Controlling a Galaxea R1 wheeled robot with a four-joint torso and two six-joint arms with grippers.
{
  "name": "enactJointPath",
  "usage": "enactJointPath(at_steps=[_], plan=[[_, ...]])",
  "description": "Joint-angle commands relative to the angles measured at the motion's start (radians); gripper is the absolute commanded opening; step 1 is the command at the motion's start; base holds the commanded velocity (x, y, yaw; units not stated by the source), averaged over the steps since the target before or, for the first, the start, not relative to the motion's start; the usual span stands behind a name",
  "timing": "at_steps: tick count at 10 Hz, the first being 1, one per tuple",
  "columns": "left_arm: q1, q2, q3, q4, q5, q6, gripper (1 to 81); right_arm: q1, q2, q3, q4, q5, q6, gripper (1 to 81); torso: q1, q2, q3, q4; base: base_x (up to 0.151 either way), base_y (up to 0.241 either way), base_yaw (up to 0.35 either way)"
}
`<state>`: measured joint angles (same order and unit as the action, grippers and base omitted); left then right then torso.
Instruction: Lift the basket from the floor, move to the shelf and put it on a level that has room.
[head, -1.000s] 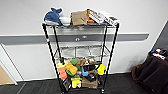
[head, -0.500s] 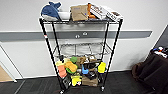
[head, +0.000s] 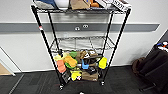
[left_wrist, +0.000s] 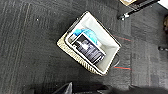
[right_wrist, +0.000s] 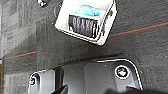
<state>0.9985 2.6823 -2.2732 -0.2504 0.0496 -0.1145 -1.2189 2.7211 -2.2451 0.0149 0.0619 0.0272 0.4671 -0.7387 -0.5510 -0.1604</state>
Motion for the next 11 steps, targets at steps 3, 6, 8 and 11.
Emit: enactJointPath(at_steps=[3,6,8,11], plan=[[-0.122,0.050,-0.066,-0.001,0.067,-0.005,81.1,0.057,-0.024,0.018,0.014,-0.053,0.003,81.1,0.100,-0.158,-0.013,0.000,0.000,0.000,0.000],[-0.117,0.107,-0.167,-0.007,0.096,-0.005,81.1,0.054,-0.014,0.019,0.013,-0.053,0.003,81.1,0.166,-0.261,-0.107,0.000,0.000,0.000,0.000],[-0.132,0.104,-0.158,-0.009,0.122,-0.004,81.1,0.058,-0.019,0.024,0.013,-0.054,0.003,81.1,0.196,-0.311,-0.127,0.000,0.000,0.000,0.000],[-0.163,0.107,-0.155,-0.007,0.154,-0.005,81.1,0.077,-0.019,0.029,0.011,-0.077,0.003,81.1,0.263,-0.414,-0.228,0.000,0.000,0.000,0.000]])
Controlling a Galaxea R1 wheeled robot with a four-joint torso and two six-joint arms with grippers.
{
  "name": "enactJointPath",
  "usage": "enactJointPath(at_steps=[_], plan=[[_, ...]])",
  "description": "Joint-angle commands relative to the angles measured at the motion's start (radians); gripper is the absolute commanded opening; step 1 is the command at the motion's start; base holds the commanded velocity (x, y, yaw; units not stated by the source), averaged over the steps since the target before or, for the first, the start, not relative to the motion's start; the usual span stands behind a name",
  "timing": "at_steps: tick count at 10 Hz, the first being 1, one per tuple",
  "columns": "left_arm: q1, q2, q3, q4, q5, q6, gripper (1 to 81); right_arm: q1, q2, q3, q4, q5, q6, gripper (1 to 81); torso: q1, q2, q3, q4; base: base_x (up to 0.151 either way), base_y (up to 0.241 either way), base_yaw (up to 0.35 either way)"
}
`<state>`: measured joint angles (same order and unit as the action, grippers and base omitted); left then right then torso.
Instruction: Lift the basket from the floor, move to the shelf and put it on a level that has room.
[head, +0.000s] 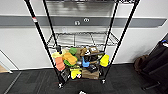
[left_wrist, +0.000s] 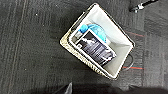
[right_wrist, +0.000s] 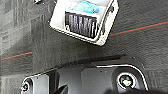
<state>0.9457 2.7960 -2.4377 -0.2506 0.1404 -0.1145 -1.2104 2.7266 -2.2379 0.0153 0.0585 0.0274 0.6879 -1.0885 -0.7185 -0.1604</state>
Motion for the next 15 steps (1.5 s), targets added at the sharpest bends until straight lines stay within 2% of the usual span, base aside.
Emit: enactJointPath(at_steps=[1,4,7,8,10,14,15], plan=[[-0.123,-0.005,0.009,-0.007,0.064,-0.005,81.1,0.074,-0.025,0.026,0.009,-0.082,0.003,81.1,0.064,-0.098,0.001,0.000,0.000,0.000,0.000],[-0.153,0.008,0.000,0.001,0.062,-0.007,81.1,0.082,-0.026,0.025,0.009,-0.082,0.003,81.1,0.119,-0.185,-0.033,0.000,0.000,0.000,0.000],[-0.163,0.013,-0.003,-0.006,0.062,-0.005,81.1,0.085,-0.025,0.028,0.011,-0.082,0.003,81.1,0.184,-0.288,-0.035,0.000,0.000,0.000,0.000],[-0.166,0.013,-0.003,-0.006,0.062,-0.007,81.1,0.087,-0.023,0.028,0.012,-0.082,0.003,81.1,0.206,-0.323,-0.128,0.000,0.000,0.000,0.000],[-0.179,0.016,-0.006,-0.001,0.062,-0.007,81.1,0.097,-0.026,0.040,0.012,-0.083,0.003,81.1,0.238,-0.375,-0.150,0.000,0.000,0.000,0.000],[-0.225,0.022,-0.009,0.002,0.083,-0.007,81.1,0.123,-0.049,0.058,0.014,-0.083,0.005,81.1,0.320,-0.505,-0.273,0.000,0.000,0.000,0.000],[-0.239,0.030,-0.023,0.002,0.093,-0.007,81.1,0.133,-0.058,0.066,0.015,-0.083,0.005,81.1,0.343,-0.541,-0.212,0.000,0.000,0.000,0.000]])
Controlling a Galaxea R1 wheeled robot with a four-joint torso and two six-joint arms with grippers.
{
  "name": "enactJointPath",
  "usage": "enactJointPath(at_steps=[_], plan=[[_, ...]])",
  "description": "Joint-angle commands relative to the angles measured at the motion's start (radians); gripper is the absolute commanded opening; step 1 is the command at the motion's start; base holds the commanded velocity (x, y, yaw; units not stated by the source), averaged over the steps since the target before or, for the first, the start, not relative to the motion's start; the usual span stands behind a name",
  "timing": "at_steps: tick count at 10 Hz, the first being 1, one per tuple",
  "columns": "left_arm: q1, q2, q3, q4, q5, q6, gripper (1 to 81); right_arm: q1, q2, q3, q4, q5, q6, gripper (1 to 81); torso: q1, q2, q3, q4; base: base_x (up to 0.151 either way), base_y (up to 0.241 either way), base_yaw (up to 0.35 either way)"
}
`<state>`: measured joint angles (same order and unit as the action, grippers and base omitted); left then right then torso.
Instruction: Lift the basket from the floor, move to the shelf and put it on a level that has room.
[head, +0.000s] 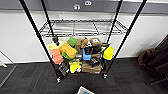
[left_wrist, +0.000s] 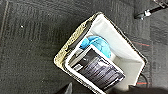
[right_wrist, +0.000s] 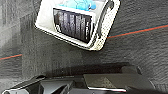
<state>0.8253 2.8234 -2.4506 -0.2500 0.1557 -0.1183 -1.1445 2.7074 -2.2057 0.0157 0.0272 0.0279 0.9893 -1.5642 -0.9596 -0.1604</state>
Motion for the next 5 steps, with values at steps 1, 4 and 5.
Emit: enactJointPath(at_steps=[1,4,5], plan=[[-0.130,0.015,-0.030,0.003,0.077,-0.001,81.1,0.077,-0.048,0.043,0.016,-0.053,0.015,81.1,0.064,-0.099,0.001,0.000,0.000,0.000,0.000],[-0.142,0.061,-0.082,0.023,0.091,-0.001,81.1,0.105,-0.058,0.051,0.018,-0.082,0.023,81.1,0.116,-0.180,-0.022,0.000,0.000,0.000,0.000],[-0.145,0.064,-0.088,0.025,0.091,-0.001,81.1,0.107,-0.059,0.057,0.018,-0.082,0.023,81.1,0.137,-0.214,-0.022,0.000,0.000,0.000,0.000]])
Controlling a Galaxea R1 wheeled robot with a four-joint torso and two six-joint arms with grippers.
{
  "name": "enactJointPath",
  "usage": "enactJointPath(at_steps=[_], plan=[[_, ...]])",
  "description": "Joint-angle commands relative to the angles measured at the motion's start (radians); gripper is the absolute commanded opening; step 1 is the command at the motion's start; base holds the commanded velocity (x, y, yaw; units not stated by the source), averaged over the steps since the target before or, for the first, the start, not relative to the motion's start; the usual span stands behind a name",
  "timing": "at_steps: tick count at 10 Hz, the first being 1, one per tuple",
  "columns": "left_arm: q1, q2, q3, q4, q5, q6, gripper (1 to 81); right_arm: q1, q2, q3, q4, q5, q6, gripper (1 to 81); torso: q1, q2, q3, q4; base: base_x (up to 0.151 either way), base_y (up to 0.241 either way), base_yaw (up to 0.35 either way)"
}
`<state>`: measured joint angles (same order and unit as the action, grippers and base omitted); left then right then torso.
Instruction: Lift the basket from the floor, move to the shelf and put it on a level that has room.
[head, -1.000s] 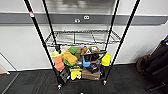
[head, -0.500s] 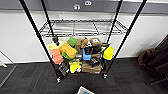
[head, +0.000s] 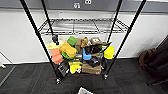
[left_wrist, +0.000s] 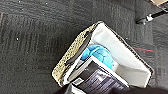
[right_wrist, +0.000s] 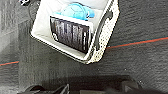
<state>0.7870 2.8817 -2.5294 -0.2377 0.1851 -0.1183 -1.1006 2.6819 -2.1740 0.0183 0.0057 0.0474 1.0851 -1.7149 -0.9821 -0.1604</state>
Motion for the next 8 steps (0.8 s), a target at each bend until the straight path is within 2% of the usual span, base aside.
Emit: enactJointPath(at_steps=[1,2,3,6,7,8], plan=[[-0.108,0.004,-0.009,0.017,0.062,-0.001,81.1,0.064,-0.032,0.027,0.015,-0.061,0.003,81.1,0.063,-0.098,0.000,0.000,0.000,0.000,0.000],[-0.116,0.001,-0.011,0.018,0.062,-0.001,81.1,0.069,-0.032,0.030,0.015,-0.061,0.003,81.1,0.085,-0.132,-0.058,0.000,0.000,0.000,0.000],[-0.120,0.001,-0.011,0.018,0.063,-0.001,81.1,0.075,-0.037,0.037,0.015,-0.061,0.003,81.1,0.104,-0.164,-0.098,0.000,0.000,0.000,0.000],[-0.134,-0.001,-0.011,0.018,0.063,-0.001,81.1,0.106,-0.046,0.057,0.037,-0.061,0.005,81.1,0.161,-0.254,-0.164,0.000,0.000,0.000,0.000],[-0.142,-0.002,-0.011,0.018,0.063,-0.001,81.1,0.118,-0.046,0.063,0.040,-0.061,0.005,81.1,0.182,-0.288,-0.111,0.000,0.000,0.000,0.000],[-0.150,-0.002,-0.011,0.018,0.063,-0.001,81.1,0.130,-0.046,0.070,0.042,-0.061,0.005,81.1,0.198,-0.312,-0.130,0.000,0.000,0.000,0.000]])
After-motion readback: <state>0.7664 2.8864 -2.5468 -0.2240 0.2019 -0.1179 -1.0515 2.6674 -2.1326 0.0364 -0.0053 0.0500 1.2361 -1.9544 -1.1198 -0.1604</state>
